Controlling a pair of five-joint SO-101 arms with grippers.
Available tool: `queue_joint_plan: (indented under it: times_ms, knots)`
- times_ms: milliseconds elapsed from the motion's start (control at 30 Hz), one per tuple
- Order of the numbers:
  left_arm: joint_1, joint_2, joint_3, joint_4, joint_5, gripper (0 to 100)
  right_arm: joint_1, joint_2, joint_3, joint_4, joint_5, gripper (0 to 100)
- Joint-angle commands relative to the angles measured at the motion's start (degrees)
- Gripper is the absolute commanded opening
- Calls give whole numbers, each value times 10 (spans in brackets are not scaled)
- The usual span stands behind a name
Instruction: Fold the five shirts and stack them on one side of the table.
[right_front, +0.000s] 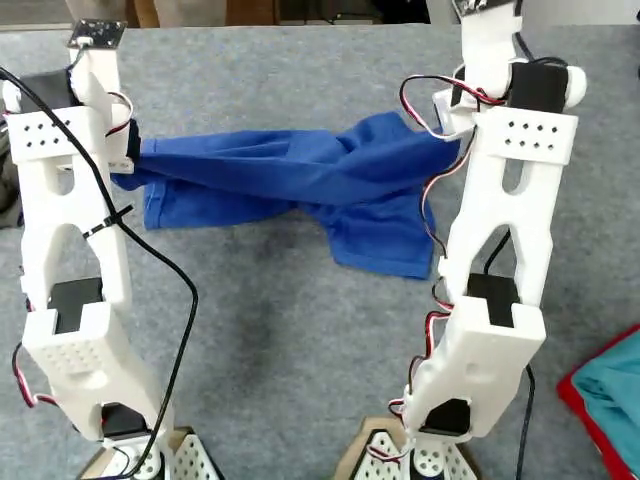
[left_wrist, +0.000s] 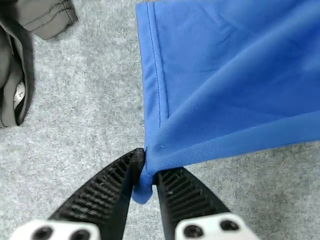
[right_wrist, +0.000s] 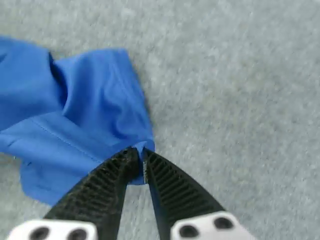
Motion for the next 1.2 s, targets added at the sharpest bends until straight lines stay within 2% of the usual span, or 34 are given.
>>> queue_joint_plan:
  times_ms: [0, 200, 300, 467, 633, 833, 1000, 1167]
  knots:
    - [-31, -1, -28, 4, -3, 19, 3, -48, -29, 27, 11, 5]
    - [-35, -1, 34, -1, -37, 19, 2, -47, -22, 29, 33, 5]
    - [-19, 0, 49, -43, -25, 19, 0, -43, 5, -32, 29, 5]
    - [0, 0, 50, -199, 99, 19, 3, -5, 15, -262, -58, 5]
    - [21, 0, 56, -380, 174, 20, -20, 53, 13, -449, -76, 5]
    - [34, 35, 76, -543, 191, 20, -36, 136, 12, -644, -76, 5]
    - [31, 94, 44, -665, 191, 20, -36, 191, 11, -862, -76, 5]
    - [40, 145, -50, -699, 188, 20, -40, 203, 11, -1023, -71, 5]
